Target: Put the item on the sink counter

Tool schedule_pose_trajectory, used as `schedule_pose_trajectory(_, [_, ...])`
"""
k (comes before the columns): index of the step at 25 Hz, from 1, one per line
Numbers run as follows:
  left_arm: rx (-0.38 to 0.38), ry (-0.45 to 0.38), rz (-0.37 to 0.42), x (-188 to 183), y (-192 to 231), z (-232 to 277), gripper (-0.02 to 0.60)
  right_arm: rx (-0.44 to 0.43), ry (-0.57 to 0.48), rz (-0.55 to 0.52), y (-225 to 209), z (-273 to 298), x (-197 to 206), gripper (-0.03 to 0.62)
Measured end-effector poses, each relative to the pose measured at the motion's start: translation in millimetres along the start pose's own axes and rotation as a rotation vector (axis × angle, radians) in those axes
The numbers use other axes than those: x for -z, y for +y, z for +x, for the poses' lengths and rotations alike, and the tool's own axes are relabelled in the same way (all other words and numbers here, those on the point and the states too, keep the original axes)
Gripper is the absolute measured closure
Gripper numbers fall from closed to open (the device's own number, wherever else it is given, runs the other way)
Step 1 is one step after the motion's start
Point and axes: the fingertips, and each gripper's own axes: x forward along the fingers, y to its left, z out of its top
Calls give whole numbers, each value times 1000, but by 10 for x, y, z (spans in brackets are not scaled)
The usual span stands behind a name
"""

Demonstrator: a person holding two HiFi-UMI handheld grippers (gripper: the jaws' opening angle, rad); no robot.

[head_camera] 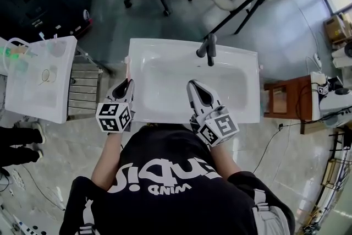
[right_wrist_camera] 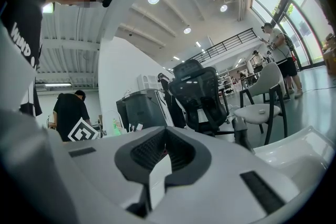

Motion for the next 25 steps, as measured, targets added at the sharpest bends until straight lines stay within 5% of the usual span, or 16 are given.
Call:
schedule_pose_trajectory(10, [-47, 188, -55, 609, 200, 355, 525, 2, 3, 6, -52, -56, 0, 576])
schedule_pose_trajectory(25, [-104, 302, -53, 1008, 351, 661, 523, 33, 11, 21, -172, -167, 10, 576])
